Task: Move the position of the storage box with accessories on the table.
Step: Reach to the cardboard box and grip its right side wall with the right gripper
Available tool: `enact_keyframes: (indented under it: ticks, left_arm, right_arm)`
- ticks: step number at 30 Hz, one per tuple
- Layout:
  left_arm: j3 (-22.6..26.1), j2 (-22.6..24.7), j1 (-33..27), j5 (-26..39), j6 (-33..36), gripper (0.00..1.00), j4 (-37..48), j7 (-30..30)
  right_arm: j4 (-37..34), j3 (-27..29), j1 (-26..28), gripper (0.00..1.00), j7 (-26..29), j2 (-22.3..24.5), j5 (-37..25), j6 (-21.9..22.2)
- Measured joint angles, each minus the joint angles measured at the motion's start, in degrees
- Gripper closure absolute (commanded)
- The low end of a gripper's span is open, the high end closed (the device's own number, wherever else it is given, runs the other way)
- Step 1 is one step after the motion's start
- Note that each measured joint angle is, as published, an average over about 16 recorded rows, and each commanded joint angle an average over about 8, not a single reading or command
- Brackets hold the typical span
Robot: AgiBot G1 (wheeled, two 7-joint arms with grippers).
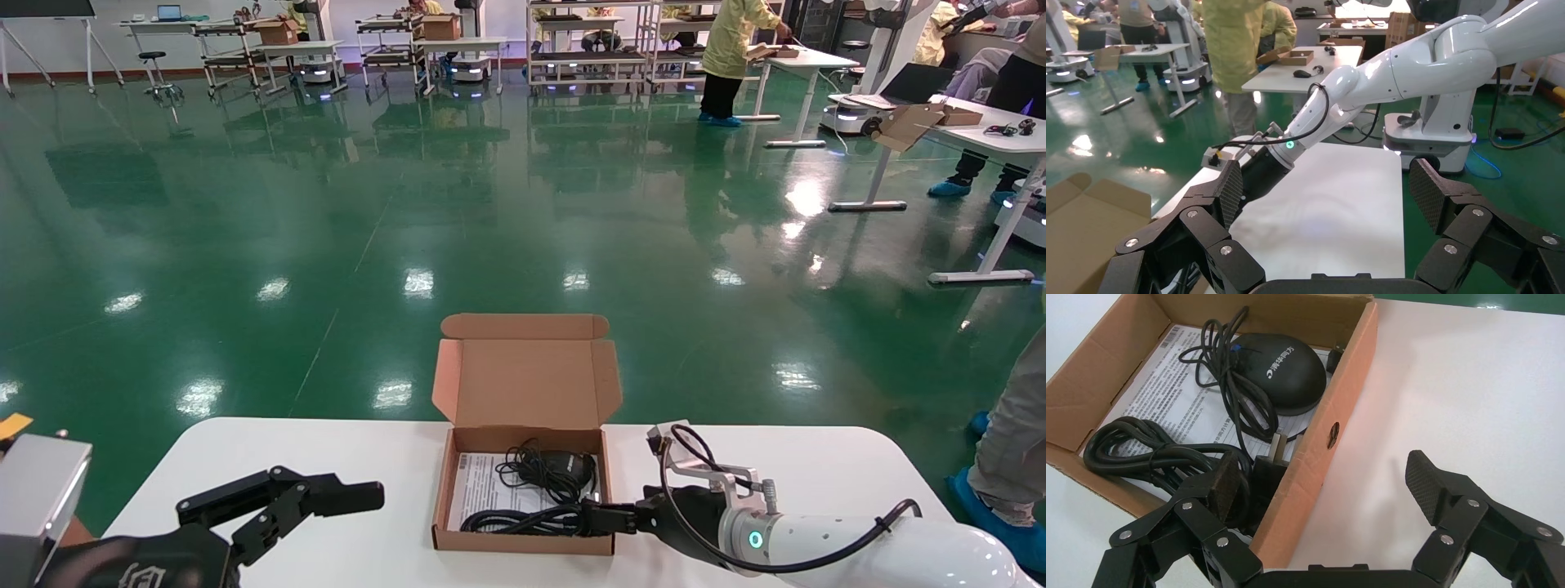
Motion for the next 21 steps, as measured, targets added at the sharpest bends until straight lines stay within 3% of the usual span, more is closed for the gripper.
enact_keyframes:
  ticks: [4, 6, 21]
  left_arm:
    - [0.0, 0.0, 0.0, 0.0, 0.0, 0.0, 0.0, 0.0]
    - [0.0, 0.0, 0.0, 0.0, 0.0, 0.0, 0.0, 0.0]
    - [0.0, 0.0, 0.0, 0.0, 0.0, 0.0, 0.0, 0.0]
  right_arm:
    - [-0.09, 0.0, -0.27, 0.81, -0.53, -0.09, 0.5, 0.26]
    - [-0.11, -0.04, -0.35, 0.97, -0.74, -0.1, 0.71, 0.4]
    - [-1.5, -0.24, -0.05, 1.0, -1.89, 0.43, 1.93, 0.37]
